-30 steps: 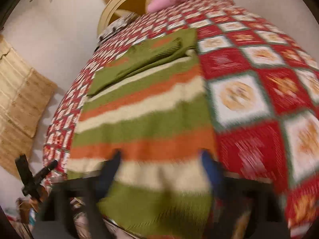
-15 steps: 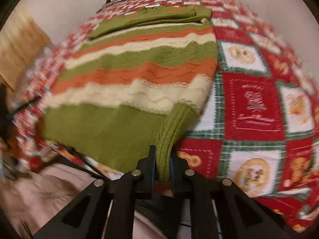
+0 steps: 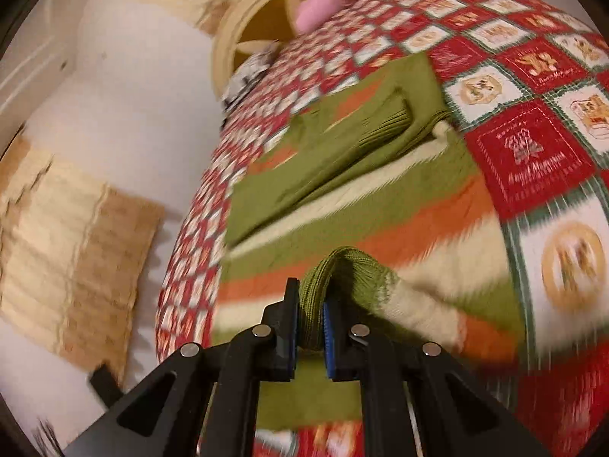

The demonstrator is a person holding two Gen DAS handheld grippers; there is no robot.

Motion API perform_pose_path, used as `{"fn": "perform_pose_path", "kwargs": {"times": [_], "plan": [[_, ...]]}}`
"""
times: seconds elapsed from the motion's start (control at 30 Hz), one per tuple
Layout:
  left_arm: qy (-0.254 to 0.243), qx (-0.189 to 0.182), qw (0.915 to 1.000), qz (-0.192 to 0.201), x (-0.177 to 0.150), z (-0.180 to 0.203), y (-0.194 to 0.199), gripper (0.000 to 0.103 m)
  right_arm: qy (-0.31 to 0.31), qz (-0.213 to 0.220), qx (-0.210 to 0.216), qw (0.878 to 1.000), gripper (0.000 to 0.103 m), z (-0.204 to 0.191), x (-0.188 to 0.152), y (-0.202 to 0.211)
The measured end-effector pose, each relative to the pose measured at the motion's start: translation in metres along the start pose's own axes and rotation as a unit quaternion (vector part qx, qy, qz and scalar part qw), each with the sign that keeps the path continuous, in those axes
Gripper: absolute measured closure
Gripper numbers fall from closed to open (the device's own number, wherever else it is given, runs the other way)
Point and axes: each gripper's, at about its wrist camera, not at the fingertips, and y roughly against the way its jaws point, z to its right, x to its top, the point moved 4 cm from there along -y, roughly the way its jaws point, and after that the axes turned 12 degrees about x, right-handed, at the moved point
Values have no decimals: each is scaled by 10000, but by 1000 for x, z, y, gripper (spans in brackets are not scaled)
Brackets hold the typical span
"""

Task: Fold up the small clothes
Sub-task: 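Lift the ribbed hem with both grippers and fold it toward the collar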

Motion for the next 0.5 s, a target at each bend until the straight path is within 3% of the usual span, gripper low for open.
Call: {"fn": "perform_pose_path", "kwargs": {"times": [0.1, 0.13, 0.2, 0.33, 0.4, 0.5], "plan": [[-76, -44, 9999, -123, -1, -1, -6, 67, -279, 128, -315, 9990, 93, 31, 7, -15], [-88, -80, 9998, -170, -2, 0, -10, 57, -361, 146, -311, 9988, 94, 38, 9, -17], [-110, -206, 9996, -188, -2, 3, -14, 47, -329, 195, -303, 9988, 94, 40, 6, -18], [-235, -716, 9970, -164, -1, 17, -18, 45, -98, 166, -495, 9986, 94, 30, 6, -17], [-415, -674, 9966, -215, -2, 27, -27, 36, -50, 120, -561, 9983, 94, 30, 8, -20], [-468, -587, 9966, -347, -6, 36, -39, 35, -47, 108, -590, 9982, 94, 31, 8, -23]]}}
